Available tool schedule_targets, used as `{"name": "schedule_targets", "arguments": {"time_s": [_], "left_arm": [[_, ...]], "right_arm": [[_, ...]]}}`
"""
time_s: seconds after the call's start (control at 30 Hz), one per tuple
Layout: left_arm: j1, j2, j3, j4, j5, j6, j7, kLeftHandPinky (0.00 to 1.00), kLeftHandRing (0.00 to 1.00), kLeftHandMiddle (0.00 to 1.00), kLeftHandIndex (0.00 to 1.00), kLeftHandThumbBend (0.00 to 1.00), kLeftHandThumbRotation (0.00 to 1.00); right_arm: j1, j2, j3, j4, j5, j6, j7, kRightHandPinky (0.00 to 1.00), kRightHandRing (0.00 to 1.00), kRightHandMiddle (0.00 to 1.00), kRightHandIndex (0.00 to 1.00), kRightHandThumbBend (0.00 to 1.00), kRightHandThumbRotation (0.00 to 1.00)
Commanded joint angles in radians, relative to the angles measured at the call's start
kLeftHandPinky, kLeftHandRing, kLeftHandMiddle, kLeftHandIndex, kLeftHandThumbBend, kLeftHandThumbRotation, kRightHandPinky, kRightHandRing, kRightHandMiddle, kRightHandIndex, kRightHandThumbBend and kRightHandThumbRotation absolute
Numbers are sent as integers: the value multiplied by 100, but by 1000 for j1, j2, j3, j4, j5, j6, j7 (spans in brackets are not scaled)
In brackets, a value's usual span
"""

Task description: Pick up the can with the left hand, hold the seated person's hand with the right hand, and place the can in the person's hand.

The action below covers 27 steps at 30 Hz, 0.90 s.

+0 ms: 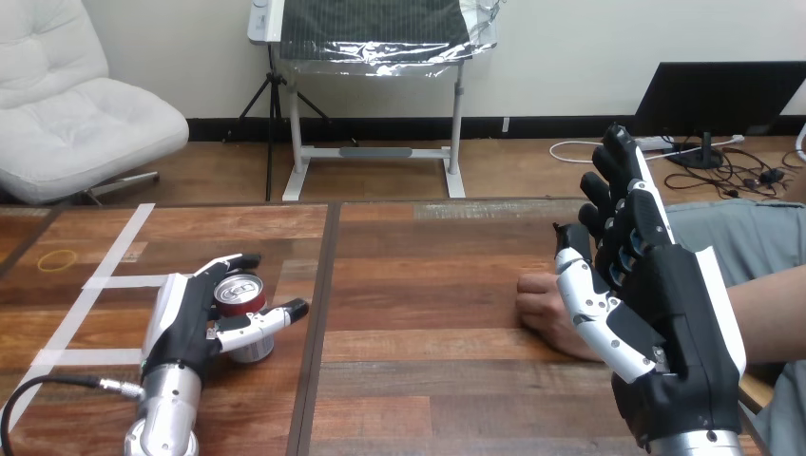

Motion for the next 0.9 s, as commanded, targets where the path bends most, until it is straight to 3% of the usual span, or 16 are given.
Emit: {"name": "schedule_targets", "arguments": {"time_s": [0.0,0.13,0.4,0.87], "left_arm": [[-47,-9,-4,5,9,-55,39,58,63,66,66,75,10],[-41,-6,-11,2,22,-78,63,49,53,57,59,71,3],[-31,0,-25,-1,51,-101,95,40,43,48,53,67,0],[-29,11,-50,20,114,-137,170,33,37,45,53,66,0]], "right_arm": [[-46,22,-8,-46,4,-7,5,100,100,100,100,0,0],[-46,24,-8,-46,0,-5,3,100,100,100,100,0,0],[-49,25,-10,-42,6,-8,4,100,100,100,100,0,0],[-54,26,-10,-41,7,-5,4,100,100,100,100,0,0]]}}
